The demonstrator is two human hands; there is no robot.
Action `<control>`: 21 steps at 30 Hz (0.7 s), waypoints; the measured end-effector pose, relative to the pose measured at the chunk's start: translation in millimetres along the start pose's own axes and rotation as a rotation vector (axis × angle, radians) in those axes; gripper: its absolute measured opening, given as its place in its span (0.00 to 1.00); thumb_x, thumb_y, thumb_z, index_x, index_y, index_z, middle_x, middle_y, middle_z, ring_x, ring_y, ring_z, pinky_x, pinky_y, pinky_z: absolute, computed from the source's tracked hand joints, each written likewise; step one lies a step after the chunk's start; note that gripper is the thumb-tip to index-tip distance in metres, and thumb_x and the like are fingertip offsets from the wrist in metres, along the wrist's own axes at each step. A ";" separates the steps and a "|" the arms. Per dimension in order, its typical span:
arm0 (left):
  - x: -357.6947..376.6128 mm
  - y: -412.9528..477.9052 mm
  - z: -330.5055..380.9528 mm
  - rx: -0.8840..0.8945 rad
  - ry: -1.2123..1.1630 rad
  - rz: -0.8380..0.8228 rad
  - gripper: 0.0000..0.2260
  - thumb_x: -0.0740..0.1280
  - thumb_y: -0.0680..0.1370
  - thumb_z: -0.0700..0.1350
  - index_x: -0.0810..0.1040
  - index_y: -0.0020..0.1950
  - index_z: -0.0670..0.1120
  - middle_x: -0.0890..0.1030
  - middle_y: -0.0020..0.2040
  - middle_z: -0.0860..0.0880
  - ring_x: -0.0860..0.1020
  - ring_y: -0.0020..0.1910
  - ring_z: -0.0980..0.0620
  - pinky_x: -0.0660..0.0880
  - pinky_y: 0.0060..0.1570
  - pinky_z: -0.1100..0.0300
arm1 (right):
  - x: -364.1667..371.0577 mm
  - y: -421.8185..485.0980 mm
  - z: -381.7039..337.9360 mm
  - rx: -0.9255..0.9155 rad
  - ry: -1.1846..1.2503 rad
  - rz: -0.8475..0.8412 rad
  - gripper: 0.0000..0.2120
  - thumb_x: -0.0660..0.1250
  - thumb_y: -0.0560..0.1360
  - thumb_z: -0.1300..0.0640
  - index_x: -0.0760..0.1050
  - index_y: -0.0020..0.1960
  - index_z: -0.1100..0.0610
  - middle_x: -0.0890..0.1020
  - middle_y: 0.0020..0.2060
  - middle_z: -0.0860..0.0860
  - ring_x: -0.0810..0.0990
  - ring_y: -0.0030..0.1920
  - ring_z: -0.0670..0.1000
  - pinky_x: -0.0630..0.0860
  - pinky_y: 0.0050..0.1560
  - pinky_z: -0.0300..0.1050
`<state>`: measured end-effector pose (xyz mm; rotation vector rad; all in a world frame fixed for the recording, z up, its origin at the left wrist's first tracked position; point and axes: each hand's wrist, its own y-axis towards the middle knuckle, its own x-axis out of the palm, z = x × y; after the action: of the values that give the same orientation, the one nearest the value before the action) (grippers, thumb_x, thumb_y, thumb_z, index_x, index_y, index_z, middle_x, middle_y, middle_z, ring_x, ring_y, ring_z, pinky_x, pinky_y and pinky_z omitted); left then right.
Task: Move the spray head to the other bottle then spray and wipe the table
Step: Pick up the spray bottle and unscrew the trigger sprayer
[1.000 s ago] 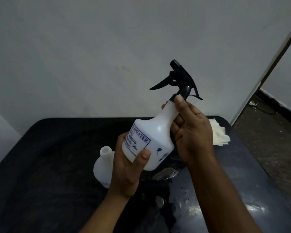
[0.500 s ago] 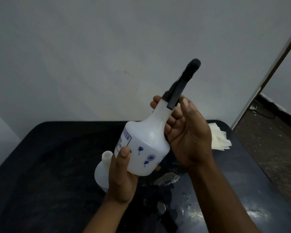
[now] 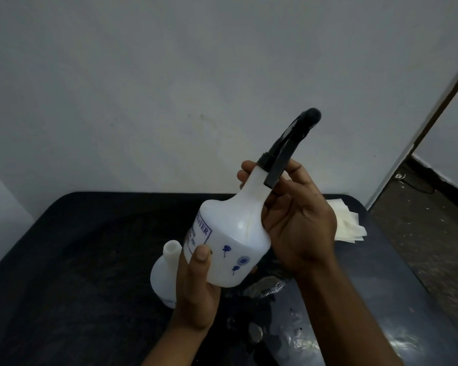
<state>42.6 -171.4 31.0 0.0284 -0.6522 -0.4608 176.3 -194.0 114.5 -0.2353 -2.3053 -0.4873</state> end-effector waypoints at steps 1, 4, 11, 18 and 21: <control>-0.9 0.4 -1.5 0.004 0.008 0.006 0.32 0.75 0.62 0.68 0.80 0.62 0.57 0.82 0.62 0.45 0.80 0.60 0.40 0.78 0.54 0.35 | -0.2 0.1 0.1 -0.001 -0.004 -0.005 0.12 0.62 0.74 0.61 0.74 0.57 0.60 0.84 0.52 0.64 0.83 0.55 0.62 0.80 0.51 0.49; -2.0 0.7 -3.4 0.019 0.020 0.011 0.31 0.75 0.62 0.68 0.81 0.62 0.56 0.82 0.62 0.44 0.80 0.60 0.39 0.71 0.59 0.29 | -0.5 -0.1 2.7 -0.022 -0.068 0.024 0.10 0.65 0.74 0.58 0.75 0.54 0.59 0.84 0.51 0.62 0.84 0.52 0.59 0.81 0.48 0.48; -1.9 -0.2 -4.7 0.011 0.039 0.027 0.32 0.76 0.61 0.68 0.81 0.61 0.55 0.82 0.60 0.42 0.80 0.59 0.37 0.74 0.56 0.31 | 0.2 2.1 8.1 -0.029 -0.066 0.159 0.13 0.65 0.74 0.52 0.81 0.53 0.59 0.86 0.45 0.60 0.86 0.47 0.56 0.81 0.44 0.46; -1.7 -0.8 -9.0 0.048 0.062 0.032 0.31 0.74 0.65 0.68 0.78 0.63 0.55 0.81 0.62 0.43 0.80 0.60 0.38 0.75 0.55 0.31 | -2.3 2.5 6.8 -0.024 -0.052 0.123 0.20 0.63 0.76 0.49 0.72 0.60 0.63 0.85 0.49 0.63 0.85 0.50 0.59 0.81 0.47 0.48; -3.5 -1.3 -11.0 0.040 0.055 0.029 0.31 0.74 0.65 0.67 0.78 0.64 0.55 0.81 0.63 0.42 0.79 0.61 0.37 0.74 0.56 0.31 | -4.0 2.0 9.2 -0.050 -0.083 0.121 0.16 0.66 0.74 0.53 0.74 0.57 0.62 0.85 0.47 0.61 0.85 0.48 0.57 0.81 0.46 0.48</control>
<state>46.2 -172.4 19.9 0.0690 -0.6067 -0.4177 173.8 -188.4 106.3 -0.4241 -2.3444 -0.4822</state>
